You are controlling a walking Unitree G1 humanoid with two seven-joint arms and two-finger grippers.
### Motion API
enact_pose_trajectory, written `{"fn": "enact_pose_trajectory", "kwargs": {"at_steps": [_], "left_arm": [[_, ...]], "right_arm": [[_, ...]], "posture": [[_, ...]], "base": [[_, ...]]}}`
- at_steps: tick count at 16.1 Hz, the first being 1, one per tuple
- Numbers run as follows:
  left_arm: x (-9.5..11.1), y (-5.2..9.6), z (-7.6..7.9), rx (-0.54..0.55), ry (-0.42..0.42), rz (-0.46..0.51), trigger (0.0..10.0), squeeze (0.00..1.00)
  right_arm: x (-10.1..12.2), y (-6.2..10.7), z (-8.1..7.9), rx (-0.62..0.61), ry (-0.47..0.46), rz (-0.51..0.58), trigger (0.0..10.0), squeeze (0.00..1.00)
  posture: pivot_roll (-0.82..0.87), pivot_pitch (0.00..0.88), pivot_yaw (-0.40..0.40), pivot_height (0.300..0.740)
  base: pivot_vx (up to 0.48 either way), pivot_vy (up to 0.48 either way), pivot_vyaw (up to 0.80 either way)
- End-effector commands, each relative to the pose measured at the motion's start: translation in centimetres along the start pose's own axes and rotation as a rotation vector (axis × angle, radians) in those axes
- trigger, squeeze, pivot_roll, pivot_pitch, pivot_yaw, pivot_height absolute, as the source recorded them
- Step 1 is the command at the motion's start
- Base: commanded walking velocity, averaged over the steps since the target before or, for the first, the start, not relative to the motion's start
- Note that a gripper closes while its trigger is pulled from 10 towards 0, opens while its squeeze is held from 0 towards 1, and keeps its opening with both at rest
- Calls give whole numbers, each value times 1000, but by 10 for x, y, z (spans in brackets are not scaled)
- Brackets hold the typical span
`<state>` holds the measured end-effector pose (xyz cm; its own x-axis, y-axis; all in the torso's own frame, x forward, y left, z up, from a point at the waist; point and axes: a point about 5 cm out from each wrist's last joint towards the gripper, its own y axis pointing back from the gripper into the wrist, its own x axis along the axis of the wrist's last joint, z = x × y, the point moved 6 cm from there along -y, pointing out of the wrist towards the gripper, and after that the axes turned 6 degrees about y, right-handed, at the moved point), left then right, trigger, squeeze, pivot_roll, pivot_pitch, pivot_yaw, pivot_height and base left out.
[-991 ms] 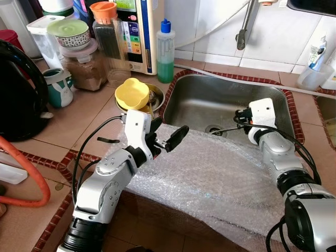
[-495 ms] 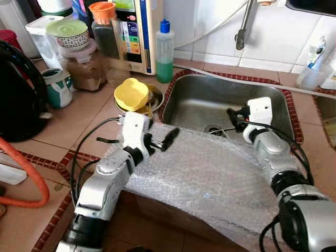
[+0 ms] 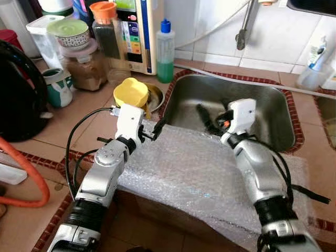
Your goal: Kitchen organization
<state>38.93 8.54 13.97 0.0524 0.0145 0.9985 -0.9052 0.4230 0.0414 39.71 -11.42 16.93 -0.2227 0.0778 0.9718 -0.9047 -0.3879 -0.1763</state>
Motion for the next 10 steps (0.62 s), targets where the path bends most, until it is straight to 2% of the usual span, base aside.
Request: {"fn": "enact_pose_trajectory", "kwargs": {"at_steps": [1, 3, 4, 5, 6, 8, 10], "left_arm": [[5, -2, -1, -3, -24, 23, 10000, 0], [11, -4, -2, 3, -132, 70, 10000, 0], [10, -6, -7, 12, -224, 73, 10000, 0], [10, -6, -8, 11, -268, 73, 10000, 0], [12, -5, -14, 29, -366, 85, 10000, 0], [9, -5, -24, 76, -325, 76, 10000, 0], [3, -5, -28, 74, -374, 69, 10000, 0]], "right_arm": [[8, 2, -8, 28, 6, 13, 10000, 1000], [12, 9, -17, 49, -8, -1, 10000, 1000], [15, 12, -21, 56, -24, -8, 10000, 1000], [17, 13, -23, 62, -26, -8, 10000, 1000], [21, 14, -30, 89, -48, -3, 10000, 1000], [27, 17, -41, 129, -65, -4, 10000, 1000], [36, 22, -56, 199, -94, -1, 10000, 1000]], "posture": [[-59, 41, 59, 740], [-61, 41, 59, 740], [-61, 41, 59, 740], [-60, 41, 57, 740], [-59, 40, 56, 740], [-59, 40, 56, 740], [-56, 40, 54, 740]], "base": [[0, 0, 0], [0, 0, 0], [0, 0, 0], [0, 0, 0], [0, 0, 0], [0, 0, 0], [0, 0, 0]]}}
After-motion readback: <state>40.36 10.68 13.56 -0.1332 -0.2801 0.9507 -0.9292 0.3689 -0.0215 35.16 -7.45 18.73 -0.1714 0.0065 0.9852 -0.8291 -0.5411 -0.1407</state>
